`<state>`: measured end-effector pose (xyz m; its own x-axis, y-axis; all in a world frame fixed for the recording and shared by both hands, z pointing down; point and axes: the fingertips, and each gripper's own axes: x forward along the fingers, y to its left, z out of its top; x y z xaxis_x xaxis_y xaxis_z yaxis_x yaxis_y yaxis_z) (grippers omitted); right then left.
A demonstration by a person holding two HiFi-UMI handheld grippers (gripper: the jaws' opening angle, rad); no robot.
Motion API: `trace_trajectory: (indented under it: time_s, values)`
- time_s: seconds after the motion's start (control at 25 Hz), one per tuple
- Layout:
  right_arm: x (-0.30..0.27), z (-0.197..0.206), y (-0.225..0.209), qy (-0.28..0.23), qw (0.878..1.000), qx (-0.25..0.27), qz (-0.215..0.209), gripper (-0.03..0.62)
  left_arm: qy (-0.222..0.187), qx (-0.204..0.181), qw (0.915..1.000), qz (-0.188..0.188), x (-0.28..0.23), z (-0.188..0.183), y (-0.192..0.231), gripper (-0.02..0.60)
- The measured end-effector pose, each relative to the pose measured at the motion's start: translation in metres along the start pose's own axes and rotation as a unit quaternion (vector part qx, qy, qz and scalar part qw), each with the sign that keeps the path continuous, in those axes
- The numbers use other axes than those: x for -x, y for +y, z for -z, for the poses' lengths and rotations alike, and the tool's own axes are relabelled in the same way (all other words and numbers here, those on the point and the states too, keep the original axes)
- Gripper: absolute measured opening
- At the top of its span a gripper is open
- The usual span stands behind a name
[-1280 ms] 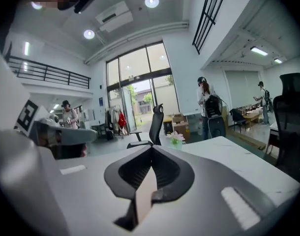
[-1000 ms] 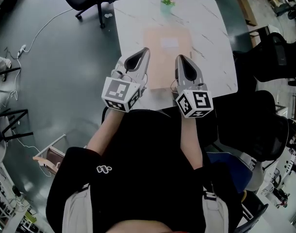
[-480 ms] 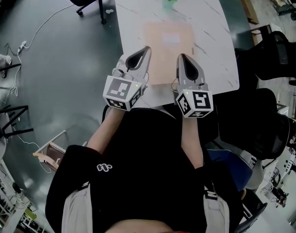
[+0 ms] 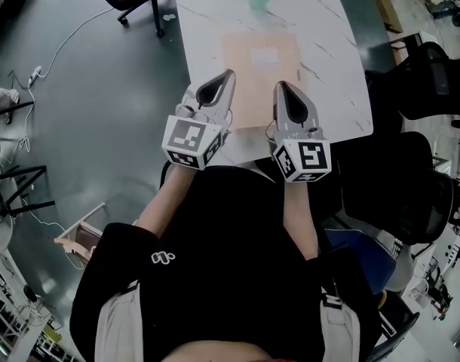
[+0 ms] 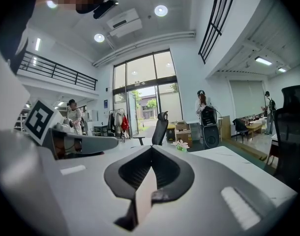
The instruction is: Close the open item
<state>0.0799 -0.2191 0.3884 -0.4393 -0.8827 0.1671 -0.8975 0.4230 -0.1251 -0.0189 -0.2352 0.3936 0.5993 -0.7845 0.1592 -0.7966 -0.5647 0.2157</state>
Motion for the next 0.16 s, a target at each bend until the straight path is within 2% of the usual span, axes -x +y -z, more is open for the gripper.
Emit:
trace_trajectory:
  time_s: [0.16]
  values:
    - [0.0014, 0.0007, -0.0019, 0.002, 1.0, 0.0, -0.001, -0.011, 0.003, 0.0, 1.0, 0.0, -0.0028, 0.002, -0.0032, 0.0]
